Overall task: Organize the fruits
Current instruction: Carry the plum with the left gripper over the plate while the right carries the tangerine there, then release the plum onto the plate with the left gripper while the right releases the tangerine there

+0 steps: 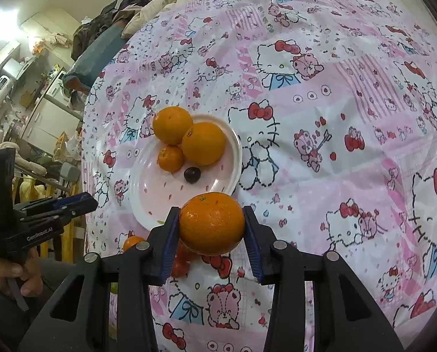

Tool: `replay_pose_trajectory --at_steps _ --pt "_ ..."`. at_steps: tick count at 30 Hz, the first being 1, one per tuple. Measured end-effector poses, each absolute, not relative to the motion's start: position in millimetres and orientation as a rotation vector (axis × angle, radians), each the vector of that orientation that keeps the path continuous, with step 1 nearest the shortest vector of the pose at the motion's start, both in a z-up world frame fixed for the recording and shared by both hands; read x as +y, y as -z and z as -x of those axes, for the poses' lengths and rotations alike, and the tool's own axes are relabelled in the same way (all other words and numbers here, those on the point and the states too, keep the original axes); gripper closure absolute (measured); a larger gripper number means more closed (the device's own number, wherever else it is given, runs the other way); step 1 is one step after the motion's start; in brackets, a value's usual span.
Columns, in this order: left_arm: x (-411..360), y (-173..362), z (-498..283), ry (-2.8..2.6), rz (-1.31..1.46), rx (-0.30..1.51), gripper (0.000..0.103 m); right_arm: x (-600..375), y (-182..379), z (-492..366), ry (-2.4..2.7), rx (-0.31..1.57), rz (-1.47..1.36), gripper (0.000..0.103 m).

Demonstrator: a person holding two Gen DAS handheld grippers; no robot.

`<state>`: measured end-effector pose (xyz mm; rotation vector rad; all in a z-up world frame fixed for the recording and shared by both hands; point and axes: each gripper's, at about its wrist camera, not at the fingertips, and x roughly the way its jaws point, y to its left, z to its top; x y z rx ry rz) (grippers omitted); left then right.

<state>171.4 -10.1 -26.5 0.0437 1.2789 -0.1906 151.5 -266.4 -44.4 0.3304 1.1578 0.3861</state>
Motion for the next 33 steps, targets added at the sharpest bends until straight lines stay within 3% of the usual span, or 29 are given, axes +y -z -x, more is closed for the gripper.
replay_pose_trajectory --at_steps 9,33 --pt "4 34 -196 0.139 0.092 1.273 0.087 -265 43 -179 -0.422 1.155 -0.346 0.06" --pt "-36 98 -244 0.164 0.025 1.27 0.087 -224 100 -223 -0.451 1.277 -0.223 0.059"
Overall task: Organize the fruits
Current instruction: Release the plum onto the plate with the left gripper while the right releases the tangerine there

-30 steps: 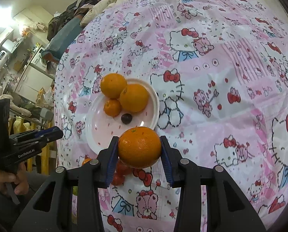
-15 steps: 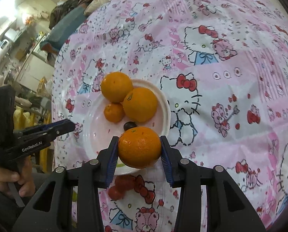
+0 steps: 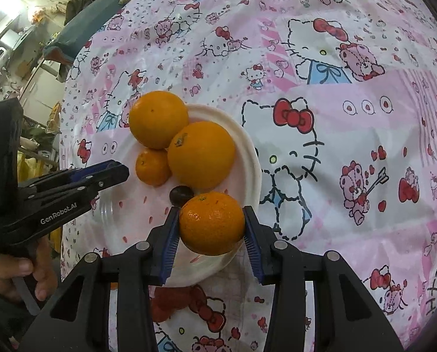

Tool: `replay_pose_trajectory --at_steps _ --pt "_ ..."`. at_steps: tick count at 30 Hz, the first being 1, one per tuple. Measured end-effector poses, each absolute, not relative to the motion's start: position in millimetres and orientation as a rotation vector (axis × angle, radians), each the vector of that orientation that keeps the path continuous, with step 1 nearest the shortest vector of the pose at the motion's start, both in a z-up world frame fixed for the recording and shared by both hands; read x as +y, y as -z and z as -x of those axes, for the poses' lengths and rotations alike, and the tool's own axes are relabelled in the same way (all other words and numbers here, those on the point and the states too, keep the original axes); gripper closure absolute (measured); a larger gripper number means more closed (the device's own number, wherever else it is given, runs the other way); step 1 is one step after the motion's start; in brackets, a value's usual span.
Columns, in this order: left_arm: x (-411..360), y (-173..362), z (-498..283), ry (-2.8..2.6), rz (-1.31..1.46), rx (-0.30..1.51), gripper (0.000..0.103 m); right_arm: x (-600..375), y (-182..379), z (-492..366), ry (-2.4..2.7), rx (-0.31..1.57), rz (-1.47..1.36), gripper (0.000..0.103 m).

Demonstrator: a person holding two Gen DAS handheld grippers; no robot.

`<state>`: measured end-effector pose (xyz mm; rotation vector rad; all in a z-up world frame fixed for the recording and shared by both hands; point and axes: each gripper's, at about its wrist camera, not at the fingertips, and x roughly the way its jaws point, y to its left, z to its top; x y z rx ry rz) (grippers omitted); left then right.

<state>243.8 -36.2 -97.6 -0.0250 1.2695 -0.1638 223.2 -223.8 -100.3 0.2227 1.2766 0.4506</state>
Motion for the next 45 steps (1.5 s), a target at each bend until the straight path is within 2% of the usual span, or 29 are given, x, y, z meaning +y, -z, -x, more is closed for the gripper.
replay_pose_trajectory --at_steps 25,29,34,35,36,38,42,45 --pt "-38 96 -243 0.151 -0.001 1.252 0.085 -228 100 -229 -0.43 1.275 -0.269 0.057" --pt "-36 96 -242 0.15 0.004 1.247 0.074 -231 98 -230 -0.423 1.268 -0.27 0.057" --pt "-37 93 -241 0.147 0.007 1.24 0.069 -235 99 -231 -0.417 1.282 -0.292 0.057" --pt "-36 93 -241 0.148 0.012 1.239 0.065 -235 99 -232 -0.416 1.284 -0.297 0.055" --pt "-36 92 -241 0.147 0.015 1.236 0.06 -236 99 -232 -0.419 1.282 -0.303 0.043" --pt "-36 90 -240 0.148 0.016 1.224 0.055 -238 93 -231 -0.42 1.255 -0.313 0.032" --pt "-37 86 -238 0.142 -0.003 1.213 0.052 -243 86 -231 -0.42 1.229 -0.331 0.032" --pt "-38 83 -235 0.131 -0.014 1.203 0.04 -251 82 -232 -0.414 1.214 -0.376 0.03"
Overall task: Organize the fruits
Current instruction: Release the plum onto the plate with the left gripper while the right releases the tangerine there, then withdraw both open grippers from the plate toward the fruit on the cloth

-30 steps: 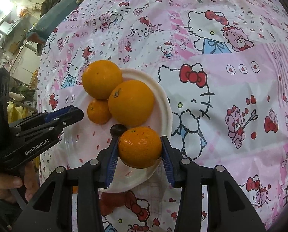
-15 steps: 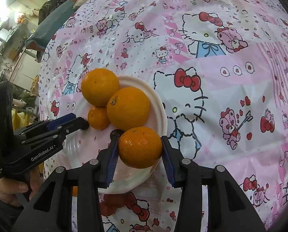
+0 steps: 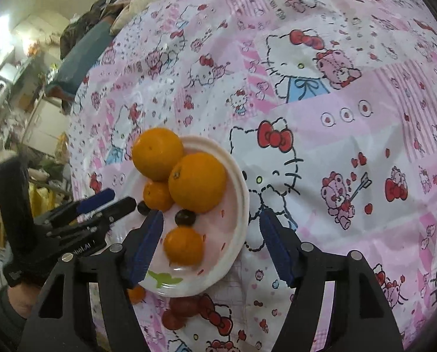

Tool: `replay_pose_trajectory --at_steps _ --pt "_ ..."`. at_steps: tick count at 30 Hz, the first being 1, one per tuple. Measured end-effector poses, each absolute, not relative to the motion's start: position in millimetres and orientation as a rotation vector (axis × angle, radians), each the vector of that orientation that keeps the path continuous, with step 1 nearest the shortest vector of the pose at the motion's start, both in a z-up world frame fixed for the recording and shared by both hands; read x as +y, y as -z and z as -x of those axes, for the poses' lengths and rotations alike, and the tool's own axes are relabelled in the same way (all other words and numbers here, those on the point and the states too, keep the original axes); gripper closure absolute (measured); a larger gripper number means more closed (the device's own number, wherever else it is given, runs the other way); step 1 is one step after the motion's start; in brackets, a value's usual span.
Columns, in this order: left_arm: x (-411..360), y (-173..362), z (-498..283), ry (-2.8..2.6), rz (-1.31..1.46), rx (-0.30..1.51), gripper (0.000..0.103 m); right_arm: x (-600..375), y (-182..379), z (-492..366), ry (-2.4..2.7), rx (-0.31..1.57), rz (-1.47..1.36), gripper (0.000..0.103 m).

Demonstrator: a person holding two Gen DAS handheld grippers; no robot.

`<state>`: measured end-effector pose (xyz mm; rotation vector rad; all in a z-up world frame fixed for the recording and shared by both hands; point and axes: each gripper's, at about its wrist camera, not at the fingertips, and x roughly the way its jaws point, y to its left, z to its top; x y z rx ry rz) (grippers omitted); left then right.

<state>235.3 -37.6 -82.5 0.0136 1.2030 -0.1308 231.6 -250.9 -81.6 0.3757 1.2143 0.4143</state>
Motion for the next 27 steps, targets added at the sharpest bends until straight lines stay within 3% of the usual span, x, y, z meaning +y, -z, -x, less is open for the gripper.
replay_pose_trajectory --at_steps 4,6,9,27 --pt "-38 75 -230 0.128 -0.01 1.182 0.036 -258 75 -230 -0.4 1.193 -0.395 0.022" --pt "-36 70 -228 0.124 0.004 1.17 0.025 -260 71 -229 -0.397 1.184 -0.396 0.02" --pt "-35 63 -223 0.127 0.011 1.142 0.017 -263 65 -225 -0.395 1.162 -0.397 0.014" --pt "-10 25 -175 0.065 0.047 1.045 0.017 -274 31 -187 -0.382 1.072 -0.371 0.014"
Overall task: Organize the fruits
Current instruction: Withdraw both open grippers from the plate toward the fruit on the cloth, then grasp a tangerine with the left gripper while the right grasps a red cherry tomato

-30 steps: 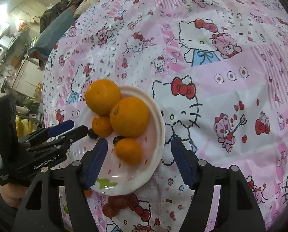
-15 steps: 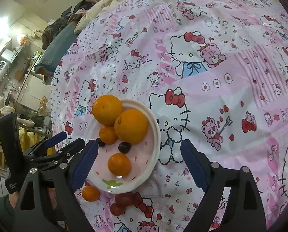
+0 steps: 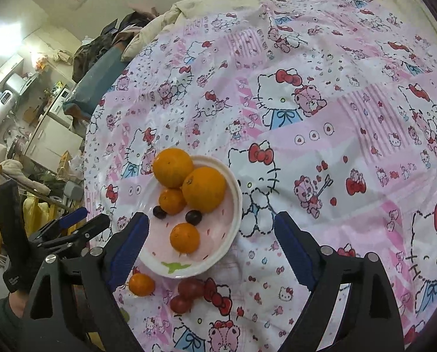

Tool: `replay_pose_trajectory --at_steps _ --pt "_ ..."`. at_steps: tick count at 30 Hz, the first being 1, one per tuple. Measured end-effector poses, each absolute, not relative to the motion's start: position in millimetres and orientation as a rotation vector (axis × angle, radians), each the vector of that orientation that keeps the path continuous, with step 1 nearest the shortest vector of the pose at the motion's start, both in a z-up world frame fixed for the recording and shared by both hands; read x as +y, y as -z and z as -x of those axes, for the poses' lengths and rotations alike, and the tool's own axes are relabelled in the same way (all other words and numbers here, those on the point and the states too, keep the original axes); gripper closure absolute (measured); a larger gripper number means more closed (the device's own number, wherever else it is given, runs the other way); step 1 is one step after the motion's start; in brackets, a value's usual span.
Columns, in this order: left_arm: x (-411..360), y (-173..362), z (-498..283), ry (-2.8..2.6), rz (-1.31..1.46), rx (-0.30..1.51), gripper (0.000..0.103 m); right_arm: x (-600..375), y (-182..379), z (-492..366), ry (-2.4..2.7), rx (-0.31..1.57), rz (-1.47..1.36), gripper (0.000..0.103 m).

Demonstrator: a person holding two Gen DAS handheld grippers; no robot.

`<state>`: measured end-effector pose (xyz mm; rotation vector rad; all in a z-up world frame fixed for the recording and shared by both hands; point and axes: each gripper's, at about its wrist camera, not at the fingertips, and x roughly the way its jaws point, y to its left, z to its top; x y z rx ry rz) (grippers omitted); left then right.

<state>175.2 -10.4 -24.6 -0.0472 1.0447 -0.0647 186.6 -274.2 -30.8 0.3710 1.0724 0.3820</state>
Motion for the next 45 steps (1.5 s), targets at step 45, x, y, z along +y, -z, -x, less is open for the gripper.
replay_pose_trajectory --at_steps 45 --pt "-6 119 -126 0.056 0.212 1.416 0.053 -268 59 -140 -0.332 1.169 -0.459 0.014"
